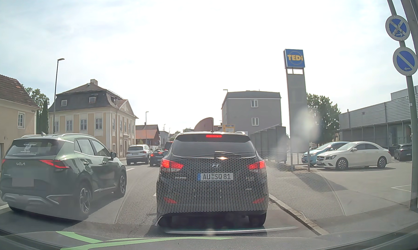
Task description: Follow the waypoints while adhering to traffic rules and regulations
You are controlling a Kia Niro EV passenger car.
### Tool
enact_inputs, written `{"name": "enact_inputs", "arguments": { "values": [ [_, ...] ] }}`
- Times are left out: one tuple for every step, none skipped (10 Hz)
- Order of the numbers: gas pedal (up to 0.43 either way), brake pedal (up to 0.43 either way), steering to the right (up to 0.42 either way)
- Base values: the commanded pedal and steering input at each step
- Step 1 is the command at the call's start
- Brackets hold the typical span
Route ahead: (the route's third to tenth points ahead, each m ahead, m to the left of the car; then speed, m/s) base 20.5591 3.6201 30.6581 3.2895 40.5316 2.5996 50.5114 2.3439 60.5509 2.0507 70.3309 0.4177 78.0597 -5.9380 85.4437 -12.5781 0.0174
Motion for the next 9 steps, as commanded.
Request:
{"name": "enact_inputs", "arguments": {
  "values": [
    [0.000, 0.451, -0.007],
    [0.000, 0.451, -0.007],
    [0.000, 0.439, -0.007],
    [0.000, 0.433, -0.006],
    [0.000, 0.421, -0.006],
    [0.000, 0.415, -0.007],
    [0.000, 0.415, -0.006],
    [0.000, 0.415, -0.006],
    [0.000, 0.415, -0.006]
  ]
}}
